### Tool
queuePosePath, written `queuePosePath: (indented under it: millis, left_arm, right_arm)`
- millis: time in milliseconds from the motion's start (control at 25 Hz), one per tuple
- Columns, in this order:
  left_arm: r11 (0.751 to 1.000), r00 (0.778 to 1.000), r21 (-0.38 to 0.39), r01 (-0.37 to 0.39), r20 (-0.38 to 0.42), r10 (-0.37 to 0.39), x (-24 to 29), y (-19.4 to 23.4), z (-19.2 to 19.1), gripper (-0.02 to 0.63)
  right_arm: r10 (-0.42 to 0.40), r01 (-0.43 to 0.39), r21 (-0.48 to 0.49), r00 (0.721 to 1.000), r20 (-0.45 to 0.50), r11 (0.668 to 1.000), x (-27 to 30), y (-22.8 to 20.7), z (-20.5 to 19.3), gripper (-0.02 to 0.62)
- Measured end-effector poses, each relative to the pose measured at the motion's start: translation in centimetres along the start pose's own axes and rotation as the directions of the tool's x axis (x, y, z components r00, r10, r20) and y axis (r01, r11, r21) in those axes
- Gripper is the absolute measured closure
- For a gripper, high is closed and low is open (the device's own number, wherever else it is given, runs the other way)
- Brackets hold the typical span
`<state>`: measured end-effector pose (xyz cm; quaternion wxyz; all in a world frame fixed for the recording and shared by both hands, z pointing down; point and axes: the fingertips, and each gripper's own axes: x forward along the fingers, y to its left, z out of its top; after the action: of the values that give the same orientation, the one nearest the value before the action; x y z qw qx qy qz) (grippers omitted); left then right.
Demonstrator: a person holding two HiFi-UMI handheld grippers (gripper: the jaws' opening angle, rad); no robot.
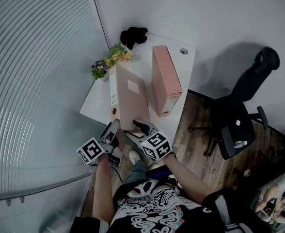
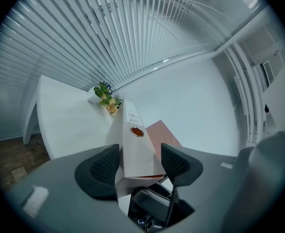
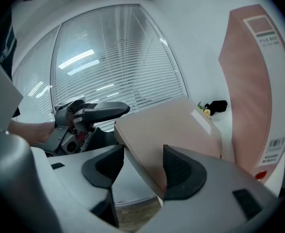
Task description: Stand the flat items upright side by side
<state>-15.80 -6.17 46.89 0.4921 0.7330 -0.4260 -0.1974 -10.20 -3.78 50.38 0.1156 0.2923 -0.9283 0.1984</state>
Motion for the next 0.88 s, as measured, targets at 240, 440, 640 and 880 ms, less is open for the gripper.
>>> queuePosePath:
  millis: [240, 440, 640, 880]
  left_arm:
    - [1.000, 1.000, 0.011, 0.020, 0.011, -0.020, -0.1, -0.9, 0.3, 0.351]
    - [1.000, 1.000, 0.016, 0.027, 0.015, -0.027, -0.2, -1.6, 0.1, 0.353]
    - [0.998, 0.998, 0.017, 0.066, 0.022, -0.067, -0.2, -2.9, 0.1, 0.373]
    - [0.995, 0.996, 0.032, 0.089, 0.002, -0.089, -0.2, -3.2, -0.8, 0.449]
  right_arm:
    - [0.025, -0.025, 0.035, 1.000, 0.016, 0.999, 0.1, 0.1, 0.4, 0.345]
    - [0.044, -0.045, 0.054, 0.999, 0.019, 0.998, -0.3, 0.2, 0.5, 0.345]
    - [0.062, -0.064, 0.084, 0.998, 0.023, 0.994, -0.6, 0.3, 0.6, 0.347]
    - [0.049, -0.049, 0.085, 0.999, -0.005, 0.995, -0.6, 0.3, -0.3, 0.345]
